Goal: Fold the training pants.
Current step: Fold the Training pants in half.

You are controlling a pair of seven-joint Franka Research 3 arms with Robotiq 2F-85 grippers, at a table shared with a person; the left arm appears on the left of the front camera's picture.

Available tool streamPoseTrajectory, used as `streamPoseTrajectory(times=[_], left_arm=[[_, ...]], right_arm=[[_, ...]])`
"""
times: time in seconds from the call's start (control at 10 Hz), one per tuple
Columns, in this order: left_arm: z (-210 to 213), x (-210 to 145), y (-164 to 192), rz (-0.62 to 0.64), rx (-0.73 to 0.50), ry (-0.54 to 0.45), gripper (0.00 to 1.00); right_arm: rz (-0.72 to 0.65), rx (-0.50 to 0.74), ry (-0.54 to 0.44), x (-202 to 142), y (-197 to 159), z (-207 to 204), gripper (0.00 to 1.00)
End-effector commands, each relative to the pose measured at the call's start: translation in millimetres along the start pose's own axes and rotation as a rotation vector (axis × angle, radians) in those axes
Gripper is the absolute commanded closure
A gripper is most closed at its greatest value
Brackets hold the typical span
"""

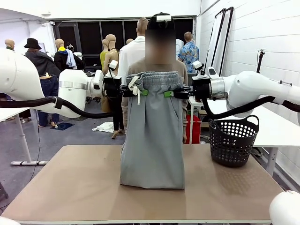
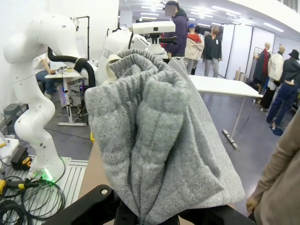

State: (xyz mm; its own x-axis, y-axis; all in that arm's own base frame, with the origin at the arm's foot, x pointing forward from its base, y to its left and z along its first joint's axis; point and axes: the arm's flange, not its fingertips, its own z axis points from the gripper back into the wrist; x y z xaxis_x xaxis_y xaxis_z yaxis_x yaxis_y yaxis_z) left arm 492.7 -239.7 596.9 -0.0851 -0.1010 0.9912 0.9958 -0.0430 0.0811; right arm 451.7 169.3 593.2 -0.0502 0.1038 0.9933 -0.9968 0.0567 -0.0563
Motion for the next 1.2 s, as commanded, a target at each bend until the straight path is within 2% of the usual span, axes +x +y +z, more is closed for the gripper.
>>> streamPoseTrajectory(times=[0.0, 0.6, 0.7, 1.1], left_arm=[[9, 4, 25, 0.019, 0.032, 0.029, 1.0], [25, -3, 73, 0.013, 0.084, -0.002, 1.0], [19, -7, 55, 0.005, 0.067, 0.011, 1.0], [19, -7, 55, 0.005, 0.067, 0.011, 1.0]], right_arm=[[0.0, 0.003, 0.016, 7, -22, -11, 1.0], [0.014, 0.004, 0.042, 7, -56, -31, 1.0], [0.011, 0.001, 0.054, 6, -53, -30, 1.0], [-0.004, -0.004, 0.028, 4, -51, -28, 1.0]])
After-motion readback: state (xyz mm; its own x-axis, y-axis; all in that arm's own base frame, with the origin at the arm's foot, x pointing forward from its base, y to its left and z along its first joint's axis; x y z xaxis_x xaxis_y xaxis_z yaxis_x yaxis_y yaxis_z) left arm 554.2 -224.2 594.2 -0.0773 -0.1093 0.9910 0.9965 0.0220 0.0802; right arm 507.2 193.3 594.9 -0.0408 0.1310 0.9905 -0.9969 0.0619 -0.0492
